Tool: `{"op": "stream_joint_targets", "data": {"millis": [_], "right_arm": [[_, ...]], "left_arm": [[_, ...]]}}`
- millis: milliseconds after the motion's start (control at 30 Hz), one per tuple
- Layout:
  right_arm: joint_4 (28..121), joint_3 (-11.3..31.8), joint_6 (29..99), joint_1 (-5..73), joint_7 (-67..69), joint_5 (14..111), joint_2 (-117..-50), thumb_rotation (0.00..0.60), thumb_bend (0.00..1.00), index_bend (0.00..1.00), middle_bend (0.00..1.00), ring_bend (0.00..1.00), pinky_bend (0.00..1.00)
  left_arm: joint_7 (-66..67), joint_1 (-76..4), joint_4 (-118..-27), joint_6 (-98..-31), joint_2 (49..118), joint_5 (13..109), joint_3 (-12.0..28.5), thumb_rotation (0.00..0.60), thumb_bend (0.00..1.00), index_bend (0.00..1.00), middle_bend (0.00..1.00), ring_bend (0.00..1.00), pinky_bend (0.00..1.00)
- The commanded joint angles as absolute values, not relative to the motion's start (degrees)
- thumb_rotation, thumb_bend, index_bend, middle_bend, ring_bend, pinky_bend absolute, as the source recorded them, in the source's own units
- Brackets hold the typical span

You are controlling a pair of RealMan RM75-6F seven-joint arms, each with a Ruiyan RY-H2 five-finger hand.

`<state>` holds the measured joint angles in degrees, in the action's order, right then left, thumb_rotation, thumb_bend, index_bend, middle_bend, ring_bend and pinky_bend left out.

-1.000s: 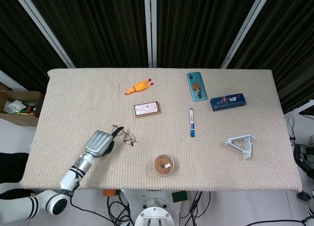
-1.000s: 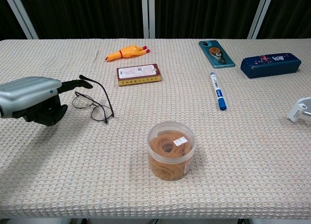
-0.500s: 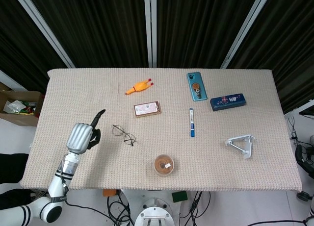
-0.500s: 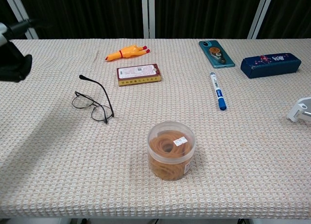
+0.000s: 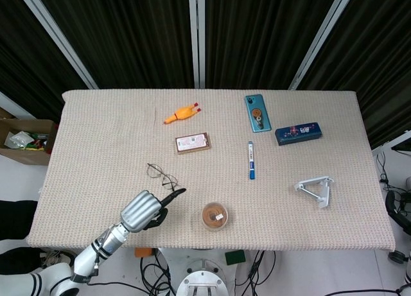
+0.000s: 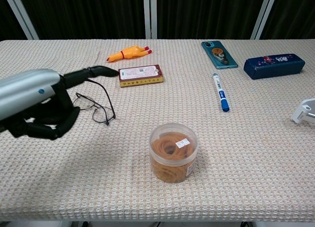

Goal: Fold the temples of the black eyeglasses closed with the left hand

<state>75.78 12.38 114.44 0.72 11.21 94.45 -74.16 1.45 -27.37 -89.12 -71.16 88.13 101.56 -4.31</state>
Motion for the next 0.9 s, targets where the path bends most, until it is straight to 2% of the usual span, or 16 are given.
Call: {"op": "stream_joint_targets", "data": {"millis": [33,300,467,900], "right_arm": [[75.61,12.38,114.28,0.68,11.33,94.26,-74.27,0.6,0.44,0.0,0.0,0.0,0.0],[74.84,12.31,113.45,1.11,11.45,94.11,-74.9,0.6,0.44,0.0,0.0,0.0,0.0],[74.85,12.42,113.3,1.12,11.45,93.88,-74.75,0.6,0.44,0.0,0.0,0.0,0.0],[74.45,12.35,113.07,1.24,11.73,93.87,-74.9,0.6,0.44,0.0,0.0,0.0,0.0]], "left_arm": [[4.06,-27.9,-87.39,-69.72,90.22,99.99,-3.7,0.6,0.67,0.06,0.98,0.94,0.96],[8.64,-28.32,-84.66,-66.9,94.39,95.17,-1.21,0.6,0.68,0.06,0.98,0.94,0.96],[9.65,-28.62,-83.11,-65.98,95.1,94.31,-1.28,0.6,0.68,0.06,0.98,0.94,0.96],[0.72,-28.44,-77.23,-63.92,94.38,88.72,0.26,0.6,0.68,0.06,0.98,0.94,0.96]]}}
